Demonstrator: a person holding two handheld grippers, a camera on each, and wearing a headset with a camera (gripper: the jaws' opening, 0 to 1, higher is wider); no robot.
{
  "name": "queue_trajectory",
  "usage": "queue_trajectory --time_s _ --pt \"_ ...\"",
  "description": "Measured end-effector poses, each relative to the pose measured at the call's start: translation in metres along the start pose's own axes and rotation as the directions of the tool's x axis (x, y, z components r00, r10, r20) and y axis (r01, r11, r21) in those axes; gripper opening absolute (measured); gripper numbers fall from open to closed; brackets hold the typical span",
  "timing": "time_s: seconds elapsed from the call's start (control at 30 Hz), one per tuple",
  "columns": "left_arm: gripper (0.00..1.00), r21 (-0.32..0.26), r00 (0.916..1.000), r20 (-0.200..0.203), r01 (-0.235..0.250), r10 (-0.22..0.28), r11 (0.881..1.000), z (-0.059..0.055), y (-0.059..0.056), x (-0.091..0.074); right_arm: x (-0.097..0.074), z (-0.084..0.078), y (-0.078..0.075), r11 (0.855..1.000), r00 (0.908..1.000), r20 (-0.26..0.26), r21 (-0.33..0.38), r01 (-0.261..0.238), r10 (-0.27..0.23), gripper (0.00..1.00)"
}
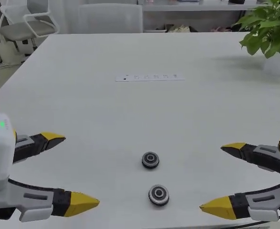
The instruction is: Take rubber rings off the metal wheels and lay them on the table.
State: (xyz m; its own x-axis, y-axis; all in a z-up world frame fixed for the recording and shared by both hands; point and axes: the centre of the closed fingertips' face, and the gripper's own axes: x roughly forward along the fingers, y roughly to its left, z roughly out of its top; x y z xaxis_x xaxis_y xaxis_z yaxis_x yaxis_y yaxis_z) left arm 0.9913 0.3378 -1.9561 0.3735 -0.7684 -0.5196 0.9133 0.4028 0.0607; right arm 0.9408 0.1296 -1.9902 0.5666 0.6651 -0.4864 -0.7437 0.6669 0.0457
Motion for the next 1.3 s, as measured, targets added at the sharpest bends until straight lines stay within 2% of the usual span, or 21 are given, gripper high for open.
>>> queue_trajectory --time_s 0.2,0.67,1.07,1.3 --pt "0.85 0.016 0.9997 0.008 0.022 -0.023 1.000 0.005 -0.004 0.004 0.000 0.001 -0.001 1.000 1.0000 0.004 -0.004 0.004 -0.004 0.92" --pt "0.82 0.057 0.9988 0.009 0.048 -0.049 0.997 0.018 -0.006 0.014 0.006 0.005 -0.001 0.999 1.0000 0.008 -0.032 -0.006 0.006 0.87" --pt "0.81 0.078 0.9962 -0.014 0.087 -0.086 0.993 0.019 -0.012 0.029 0.012 0.002 -0.001 0.999 0.9998 -0.004 -0.043 -0.018 0.018 0.83" --pt "0.77 0.097 0.9926 -0.030 0.120 -0.118 0.988 0.020 -0.016 0.039 0.016 0.005 -0.004 0.999 0.9999 0.006 -0.052 -0.012 0.013 0.79"
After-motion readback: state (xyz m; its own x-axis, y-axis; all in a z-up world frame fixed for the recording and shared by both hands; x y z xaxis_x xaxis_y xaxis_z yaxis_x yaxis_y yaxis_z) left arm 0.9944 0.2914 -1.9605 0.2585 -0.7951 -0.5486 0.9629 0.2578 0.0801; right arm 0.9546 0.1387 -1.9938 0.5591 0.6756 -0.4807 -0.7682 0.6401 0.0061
